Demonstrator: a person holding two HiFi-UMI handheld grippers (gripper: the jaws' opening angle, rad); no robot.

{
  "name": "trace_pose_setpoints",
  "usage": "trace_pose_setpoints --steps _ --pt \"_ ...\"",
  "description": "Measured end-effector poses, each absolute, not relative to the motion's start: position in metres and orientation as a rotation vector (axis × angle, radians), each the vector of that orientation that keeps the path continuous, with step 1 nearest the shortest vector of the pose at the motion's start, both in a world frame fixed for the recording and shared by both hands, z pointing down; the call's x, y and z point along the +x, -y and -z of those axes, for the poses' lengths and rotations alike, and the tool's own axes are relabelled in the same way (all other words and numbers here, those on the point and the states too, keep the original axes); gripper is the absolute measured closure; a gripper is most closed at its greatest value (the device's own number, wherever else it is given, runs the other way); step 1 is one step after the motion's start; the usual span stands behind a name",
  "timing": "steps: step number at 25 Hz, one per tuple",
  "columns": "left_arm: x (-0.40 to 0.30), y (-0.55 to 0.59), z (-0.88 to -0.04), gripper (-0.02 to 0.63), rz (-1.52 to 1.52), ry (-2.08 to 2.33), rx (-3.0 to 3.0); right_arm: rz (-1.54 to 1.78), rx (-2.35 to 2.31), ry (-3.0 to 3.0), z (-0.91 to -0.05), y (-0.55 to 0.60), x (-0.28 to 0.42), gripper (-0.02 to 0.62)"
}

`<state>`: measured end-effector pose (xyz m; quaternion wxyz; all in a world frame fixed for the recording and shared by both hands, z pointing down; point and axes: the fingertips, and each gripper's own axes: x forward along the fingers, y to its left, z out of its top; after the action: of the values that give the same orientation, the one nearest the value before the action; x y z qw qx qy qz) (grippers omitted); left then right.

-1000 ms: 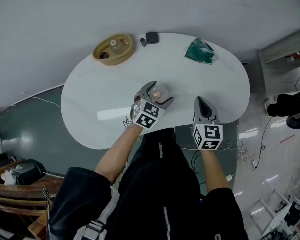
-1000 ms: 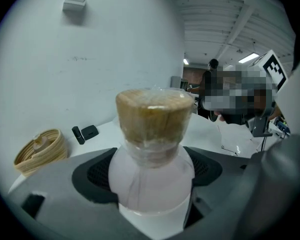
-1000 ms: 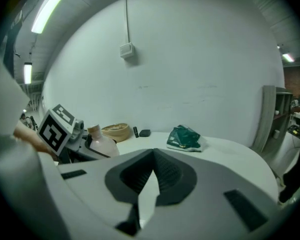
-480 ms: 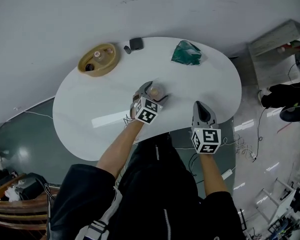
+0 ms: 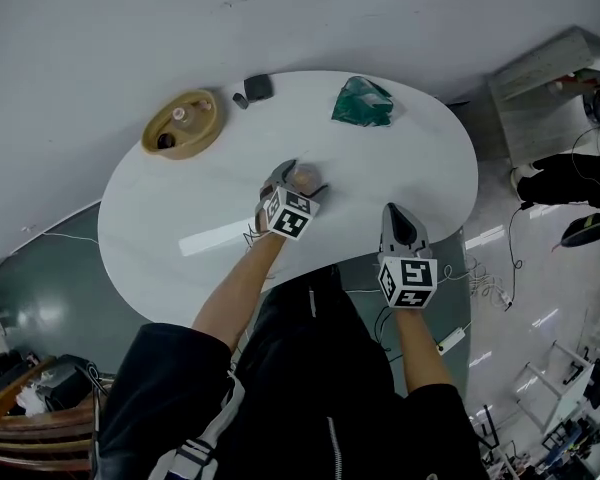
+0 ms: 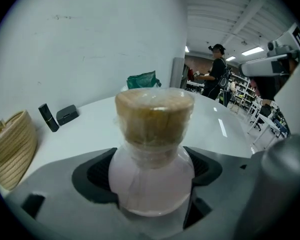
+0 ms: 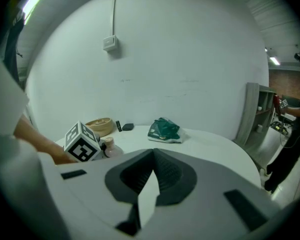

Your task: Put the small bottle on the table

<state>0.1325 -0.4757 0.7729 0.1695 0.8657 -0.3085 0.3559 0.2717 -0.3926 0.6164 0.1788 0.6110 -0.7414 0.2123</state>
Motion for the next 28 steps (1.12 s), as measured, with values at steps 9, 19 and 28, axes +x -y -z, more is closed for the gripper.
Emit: trace_pose_setpoints --steps 9,19,28 --pt "0.133 0.475 -0.782 0.193 -1.029 0.891 2.487 -0.61 1.757 2.075 -0.619 0.387 0.278 0.594" --pt "0.119 0.465 -0.746 0.15 -0.894 0.947 2.496 -0.574 1.731 2.142 -0.602 0.392 0.264 0.594" --pt "0.073 0.439 -0.677 0.346 -0.725 1.048 2.498 -0.478 1.675 2.263 -0.573 0.4 0.234 0.595"
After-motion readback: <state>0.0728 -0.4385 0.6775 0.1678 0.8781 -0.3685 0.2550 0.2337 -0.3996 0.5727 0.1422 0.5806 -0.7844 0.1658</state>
